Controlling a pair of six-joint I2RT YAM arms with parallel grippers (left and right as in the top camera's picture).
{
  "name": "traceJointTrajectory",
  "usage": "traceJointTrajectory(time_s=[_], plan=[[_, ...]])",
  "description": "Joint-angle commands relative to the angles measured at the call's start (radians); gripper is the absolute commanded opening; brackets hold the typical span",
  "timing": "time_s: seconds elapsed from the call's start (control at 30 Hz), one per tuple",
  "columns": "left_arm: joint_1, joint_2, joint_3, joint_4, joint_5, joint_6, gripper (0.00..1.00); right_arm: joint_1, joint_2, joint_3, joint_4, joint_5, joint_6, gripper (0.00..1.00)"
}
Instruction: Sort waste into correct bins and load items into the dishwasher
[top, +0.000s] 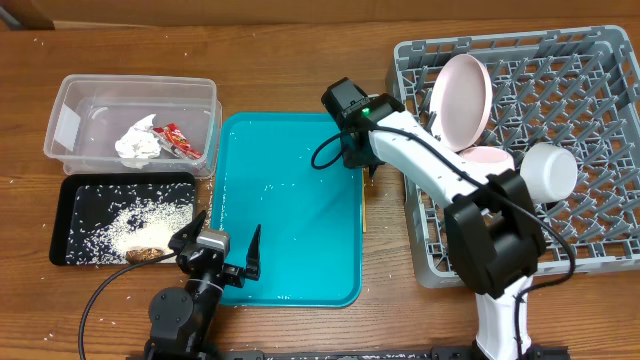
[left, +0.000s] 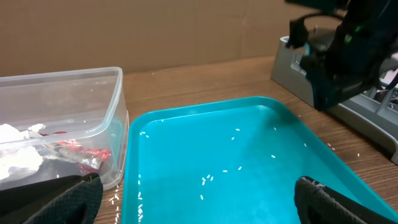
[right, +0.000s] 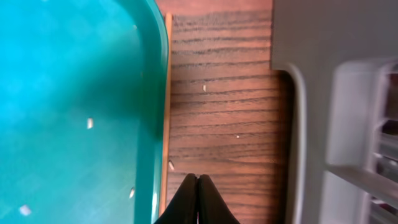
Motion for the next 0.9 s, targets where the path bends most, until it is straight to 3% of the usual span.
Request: traceJointTrajectory(time_s=[0.0, 0.2, 0.3, 0.53, 0.67, 0.87], plan=[[-0.006, -0.009, -0.004, 0.000, 0.006, -0.006, 1.00, -0.001, 0.036, -0.006, 0.007, 0.009, 0.012, 0.04], [-0.006, -0.009, -0.004, 0.000, 0.006, -0.006, 1.00, 0.012, 0.051, -0.006, 0.032, -0.099, -0.002, 0.04], [-0.006, -0.009, -0.004, 0.000, 0.006, -0.006, 1.00, 0.038, 0.051, -0.006, 0.055, -0.167, -0.075, 0.04], [-0.006, -0.009, -0.004, 0.000, 0.006, -0.006, 1.00, 0.056, 0.047, -0.004, 0.023, -0.093, -0.074, 0.04], [-0.006, -0.009, -0.004, 0.000, 0.006, -0.006, 1.00, 0.040, 0.024, 0.014, -0.019, 0.043, -0.011, 0.04], [-0.006, -0.009, -0.004, 0.000, 0.006, -0.006, 1.00, 0.002, 0.026, 0.019, -0.005, 0.047, -0.030, 0.04]])
